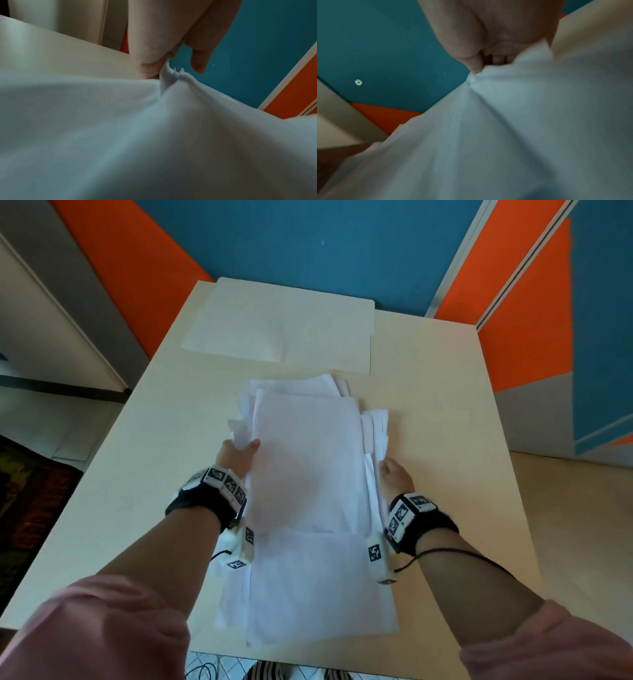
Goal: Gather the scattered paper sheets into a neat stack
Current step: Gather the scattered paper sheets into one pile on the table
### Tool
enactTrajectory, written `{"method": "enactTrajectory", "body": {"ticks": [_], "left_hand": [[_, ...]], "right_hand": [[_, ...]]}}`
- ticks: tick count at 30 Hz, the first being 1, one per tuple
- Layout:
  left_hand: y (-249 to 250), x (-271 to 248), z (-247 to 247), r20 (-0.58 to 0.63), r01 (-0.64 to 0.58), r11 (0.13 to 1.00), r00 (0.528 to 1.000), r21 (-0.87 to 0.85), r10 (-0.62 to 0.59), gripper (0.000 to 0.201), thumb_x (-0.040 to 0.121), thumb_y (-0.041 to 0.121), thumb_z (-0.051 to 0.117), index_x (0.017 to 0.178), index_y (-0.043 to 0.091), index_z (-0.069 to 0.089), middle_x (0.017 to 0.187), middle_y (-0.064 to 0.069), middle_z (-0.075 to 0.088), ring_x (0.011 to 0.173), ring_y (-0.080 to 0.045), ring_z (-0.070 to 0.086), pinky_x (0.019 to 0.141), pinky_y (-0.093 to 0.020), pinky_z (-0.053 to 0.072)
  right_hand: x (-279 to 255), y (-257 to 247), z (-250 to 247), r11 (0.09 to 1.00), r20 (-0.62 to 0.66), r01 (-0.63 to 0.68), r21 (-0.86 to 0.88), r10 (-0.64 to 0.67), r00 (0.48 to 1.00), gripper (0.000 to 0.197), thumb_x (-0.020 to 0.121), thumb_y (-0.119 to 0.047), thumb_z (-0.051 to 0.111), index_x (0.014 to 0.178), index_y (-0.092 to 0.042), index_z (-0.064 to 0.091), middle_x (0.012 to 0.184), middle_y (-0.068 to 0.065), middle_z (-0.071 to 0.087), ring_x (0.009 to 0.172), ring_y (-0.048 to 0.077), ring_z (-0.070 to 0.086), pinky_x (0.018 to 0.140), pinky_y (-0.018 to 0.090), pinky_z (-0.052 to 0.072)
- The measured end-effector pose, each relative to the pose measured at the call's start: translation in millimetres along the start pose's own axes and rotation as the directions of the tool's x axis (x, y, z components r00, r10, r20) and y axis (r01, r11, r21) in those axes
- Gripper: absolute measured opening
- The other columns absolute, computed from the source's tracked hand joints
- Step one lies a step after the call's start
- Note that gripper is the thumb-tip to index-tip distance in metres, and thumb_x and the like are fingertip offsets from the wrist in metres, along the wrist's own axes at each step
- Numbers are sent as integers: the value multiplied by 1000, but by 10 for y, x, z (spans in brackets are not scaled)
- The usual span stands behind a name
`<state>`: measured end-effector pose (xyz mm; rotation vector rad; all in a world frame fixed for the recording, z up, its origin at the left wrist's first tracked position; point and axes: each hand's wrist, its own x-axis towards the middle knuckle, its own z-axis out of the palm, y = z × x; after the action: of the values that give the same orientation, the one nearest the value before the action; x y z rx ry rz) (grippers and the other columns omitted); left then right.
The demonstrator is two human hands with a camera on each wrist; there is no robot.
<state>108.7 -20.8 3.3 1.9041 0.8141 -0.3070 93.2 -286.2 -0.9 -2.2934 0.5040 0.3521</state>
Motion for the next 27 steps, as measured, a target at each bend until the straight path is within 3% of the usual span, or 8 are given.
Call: {"method": "enactTrajectory", "body": {"ticks": [3,8,11,15,18,21,23,27], "left_hand": [[27,30,25,57,-12,1000,998,-15,13,62,87,34,62,131,-6,45,125,-23,57,106,-33,59,87,-36,46],[-293,205,-169,175,123,944,982,-305,-71,72,47,46,87,98,3,61,51,-6,53,36,-13,44,44,-16,32],[-316,136,-202,164,127,943,983,-307,-79,45,71,35,76,101,12,53,26,6,34,21,-7,29,33,-11,23],[-385,136,-131,211,101,976,976,-195,-59,72,59,46,81,105,-5,59,71,-10,70,57,-19,62,56,-25,50],[-398,-12,-15,154,116,962,985,-246,-79,58,72,18,78,120,-6,59,118,-21,65,106,-36,64,99,-49,48],[-390,-222,108,-21,135,933,988,-334,-151,37,79,8,69,114,-2,63,112,-22,68,94,-32,65,94,-47,51],[-381,-306,184,-78,136,919,981,-371,-176,33,81,9,65,113,1,63,105,-18,68,86,-27,62,88,-37,52],[-366,-413,253,-122,117,900,975,-421,-184,32,84,5,58,116,0,60,100,-17,65,84,-28,59,79,-30,47]], "right_hand": [[2,-58,106,1000,39,15,16,-16,999,38,99,-21,30,125,-1,49,127,17,56,117,31,53,93,31,39],[82,60,-91,994,-132,-47,103,61,989,30,93,-17,43,118,-4,51,100,13,62,92,29,59,76,28,41],[5,178,-205,994,-212,-27,103,49,976,13,87,-14,48,91,-9,60,70,0,57,73,26,57,72,33,50],[-135,209,-234,994,293,76,-78,-50,955,26,81,-20,65,62,-8,52,60,8,55,57,20,53,61,25,42],[-76,191,-107,966,186,163,-199,-126,974,35,80,-6,59,53,-10,39,64,13,42,67,20,43,62,26,31],[-49,-18,-29,971,-13,150,-184,-155,988,15,87,-11,52,94,-7,64,94,15,58,92,28,54,80,31,40],[-36,-129,-70,959,-17,77,-274,-85,996,36,90,-20,51,126,-18,52,126,10,50,119,31,45,98,42,35],[-52,-23,-288,957,-18,-44,-288,41,999,44,86,-31,57,128,-20,49,132,11,43,124,33,43,105,45,35]]}}
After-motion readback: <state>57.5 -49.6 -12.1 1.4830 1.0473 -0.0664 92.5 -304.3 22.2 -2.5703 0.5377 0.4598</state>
